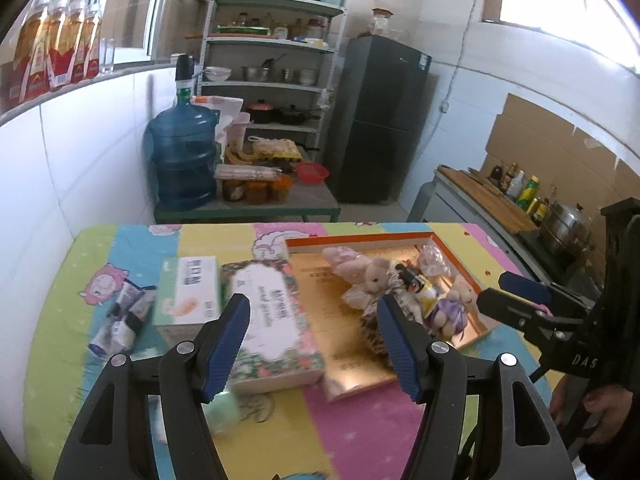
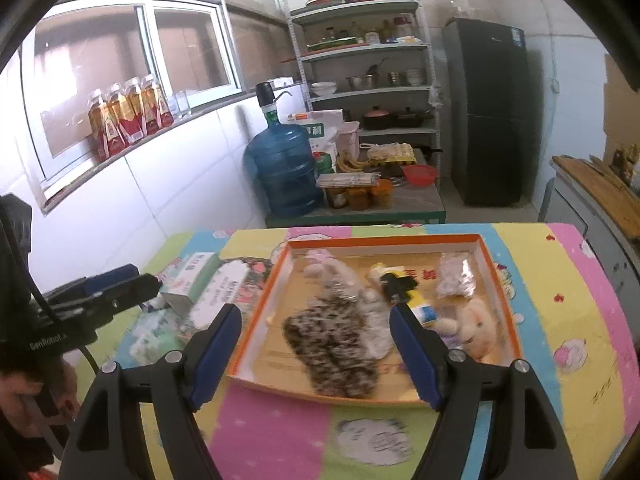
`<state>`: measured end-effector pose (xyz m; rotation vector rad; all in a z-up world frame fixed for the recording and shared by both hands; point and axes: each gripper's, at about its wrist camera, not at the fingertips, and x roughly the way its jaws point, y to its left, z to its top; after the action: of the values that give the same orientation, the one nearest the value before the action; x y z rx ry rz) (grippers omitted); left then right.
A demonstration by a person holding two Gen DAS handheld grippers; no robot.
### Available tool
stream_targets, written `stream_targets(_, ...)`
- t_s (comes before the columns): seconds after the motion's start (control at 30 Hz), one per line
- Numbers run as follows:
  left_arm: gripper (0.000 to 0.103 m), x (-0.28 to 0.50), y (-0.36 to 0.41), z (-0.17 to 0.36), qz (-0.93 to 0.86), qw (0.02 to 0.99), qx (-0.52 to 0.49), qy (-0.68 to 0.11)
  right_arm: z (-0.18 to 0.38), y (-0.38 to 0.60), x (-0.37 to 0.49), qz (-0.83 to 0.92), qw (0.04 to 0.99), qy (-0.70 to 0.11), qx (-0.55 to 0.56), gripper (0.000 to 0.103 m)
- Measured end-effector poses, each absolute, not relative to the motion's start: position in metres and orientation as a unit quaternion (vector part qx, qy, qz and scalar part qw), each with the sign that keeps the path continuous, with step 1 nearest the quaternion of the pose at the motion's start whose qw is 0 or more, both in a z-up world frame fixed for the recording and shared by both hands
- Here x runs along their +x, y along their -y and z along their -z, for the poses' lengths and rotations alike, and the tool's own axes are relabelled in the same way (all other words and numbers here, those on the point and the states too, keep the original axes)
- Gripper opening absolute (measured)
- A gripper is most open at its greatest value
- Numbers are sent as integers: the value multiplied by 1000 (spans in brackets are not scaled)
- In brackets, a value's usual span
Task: Organize soft objects
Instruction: 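Withdraw both grippers from the lid back toward the remaining pile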
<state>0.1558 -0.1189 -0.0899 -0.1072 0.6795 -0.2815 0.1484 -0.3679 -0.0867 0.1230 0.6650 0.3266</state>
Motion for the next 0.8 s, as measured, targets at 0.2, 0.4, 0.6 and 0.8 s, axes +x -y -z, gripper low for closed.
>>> stream_targets(0.2,67,146,68,95,146,929,-57,-334,83,322,133,-148,929,-332,67,76)
stream_targets(0.4,67,136,22,106,147,930,-49,-334,83,283,117,-137,930,-337,61,76)
stream_targets(0.6,67,126,-14,116,149,930,-45,-333,83,247,108,-131,929,-342,58,76)
stream_targets(0.8,67,118,-44,129,150,931,-39,-331,86,218,96,-131,927,-349,43,76)
